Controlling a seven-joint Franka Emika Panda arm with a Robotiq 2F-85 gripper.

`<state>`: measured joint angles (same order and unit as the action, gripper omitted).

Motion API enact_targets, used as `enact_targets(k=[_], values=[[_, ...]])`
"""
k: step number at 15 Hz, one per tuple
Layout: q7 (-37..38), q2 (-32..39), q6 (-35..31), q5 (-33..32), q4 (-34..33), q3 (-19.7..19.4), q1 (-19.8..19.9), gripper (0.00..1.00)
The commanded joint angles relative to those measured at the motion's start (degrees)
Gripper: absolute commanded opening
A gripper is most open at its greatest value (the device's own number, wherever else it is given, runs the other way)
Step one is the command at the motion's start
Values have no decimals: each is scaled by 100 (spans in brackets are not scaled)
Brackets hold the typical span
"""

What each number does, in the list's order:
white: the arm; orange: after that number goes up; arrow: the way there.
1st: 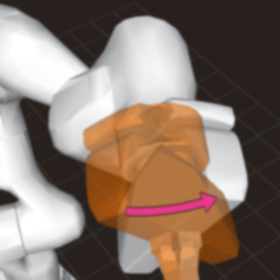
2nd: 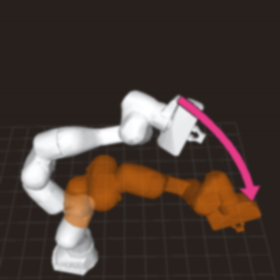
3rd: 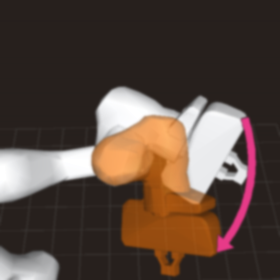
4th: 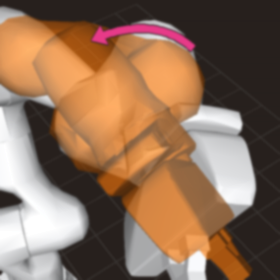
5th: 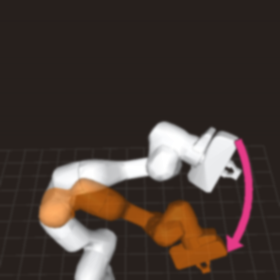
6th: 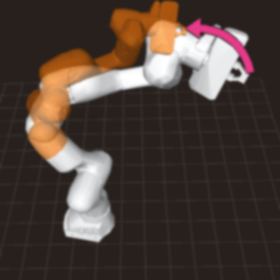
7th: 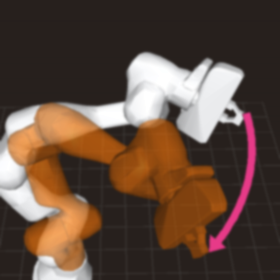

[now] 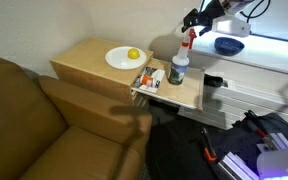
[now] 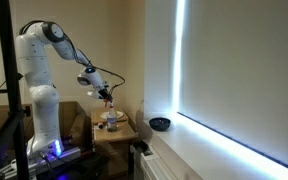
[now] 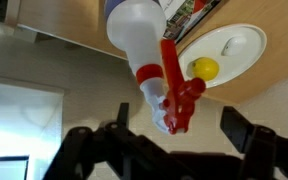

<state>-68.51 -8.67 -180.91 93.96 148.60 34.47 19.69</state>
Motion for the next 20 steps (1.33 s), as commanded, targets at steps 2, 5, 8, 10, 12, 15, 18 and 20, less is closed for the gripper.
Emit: enact_targets(k=[2,5,8,10,12,15,18,20], values=[[28,6,161,-91,65,-28,5,55],[25,-2,151,-139,85,-35,19,33],[22,-2,130,-168,115,-50,29,13],[17,-4,113,-206,136,-73,40,2],[13,0,67,-277,151,-87,49,6],[-111,-359,366,-240,198,-216,56,6],[-341,-1226,1202,-218,424,-541,25,6],[-469,-1797,1955,-351,546,-904,-81,6]])
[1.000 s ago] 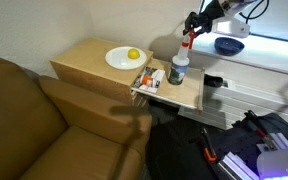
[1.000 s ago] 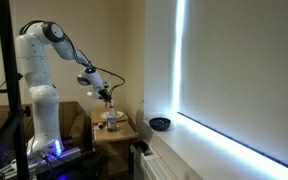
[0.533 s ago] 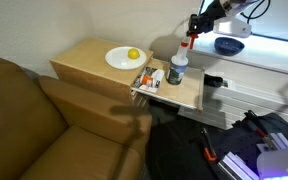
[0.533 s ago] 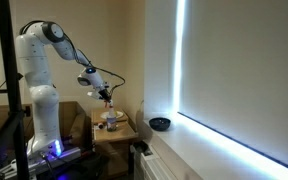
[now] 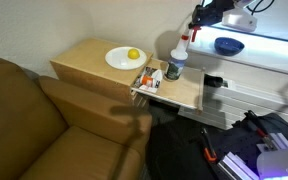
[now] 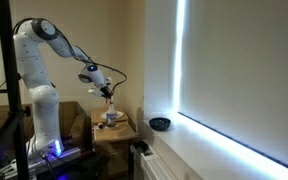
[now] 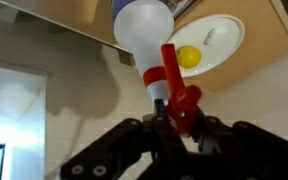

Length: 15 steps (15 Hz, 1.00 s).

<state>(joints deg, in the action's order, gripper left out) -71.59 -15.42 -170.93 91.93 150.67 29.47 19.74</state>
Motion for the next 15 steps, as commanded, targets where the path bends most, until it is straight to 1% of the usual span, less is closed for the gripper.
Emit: enact_targets(k=[1,2,4,5,6,8,10,11,12,13,15], values=[[-52,-1421,1326,-349,418,-535,-144,6],[64,-1720,1713,-537,461,-652,-187,6],[341,-2224,2333,-877,450,-741,-396,6],[587,-2326,2267,-1216,445,-1316,-1244,6],[799,-2558,2446,-1386,461,-1287,-1458,6],[1067,-2966,2652,-1607,512,-1408,-2131,6],[1056,-3375,3057,-1639,549,-1790,-2663,6],[960,-3548,3274,-1561,580,-1992,-2860,6],[1110,-3055,2816,-1630,429,-1641,-2705,25],[1092,-3253,3014,-1593,468,-1756,-2820,25],[1082,-3480,3190,-1567,544,-1895,-2877,25]])
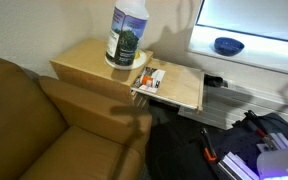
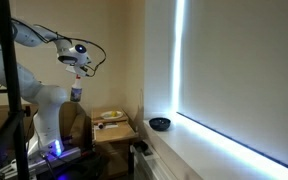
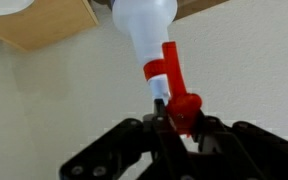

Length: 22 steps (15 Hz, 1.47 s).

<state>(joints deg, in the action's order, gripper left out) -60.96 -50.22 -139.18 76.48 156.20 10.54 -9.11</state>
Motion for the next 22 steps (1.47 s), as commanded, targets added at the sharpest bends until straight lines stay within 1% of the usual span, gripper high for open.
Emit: enact_targets(k=[1,2,3,4,5,7,10,11,13,15,16,17,18,19,20,22], values=[[11,-27,18,-20,17,-15,12,25],[-2,-26,18,-22,36,-17,13,6],[-46,163,-53,-136,28,98,52,6],[-165,327,-84,-128,-37,154,-12,6],[-303,581,-136,-148,-186,315,-102,6],[-487,1040,-409,-288,-486,773,-172,6],[-414,1746,-840,-958,-987,1375,-309,6],[-425,1984,-1021,-1246,-1171,1484,-384,6],[-398,2482,-1513,-1787,-1496,1575,-559,6],[-395,2972,-2114,-2104,-1814,1473,-829,6],[-392,3242,-2418,-2080,-1997,1351,-1009,6],[-338,3413,-2491,-1876,-2188,1161,-1245,6],[-614,3399,-2330,-1285,-2375,1281,-1153,6],[-328,3124,-2274,-1768,-1875,1387,-1021,25],[-421,3272,-2275,-1573,-2060,1354,-1057,25],[-438,3390,-2272,-1440,-2237,1350,-1083,25]])
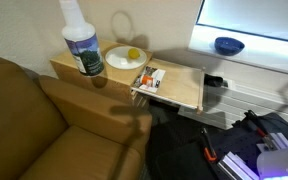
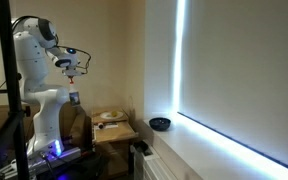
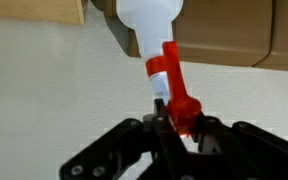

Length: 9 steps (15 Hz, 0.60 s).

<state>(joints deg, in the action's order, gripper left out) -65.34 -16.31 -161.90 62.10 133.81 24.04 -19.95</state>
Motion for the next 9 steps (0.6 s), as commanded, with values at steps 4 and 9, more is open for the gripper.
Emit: enact_targets(k=[4,9], values=[[-403,567,-390,212,-187,7,-55,6],[-1318,1400,-1209,1066,-556,-2,-161,6]])
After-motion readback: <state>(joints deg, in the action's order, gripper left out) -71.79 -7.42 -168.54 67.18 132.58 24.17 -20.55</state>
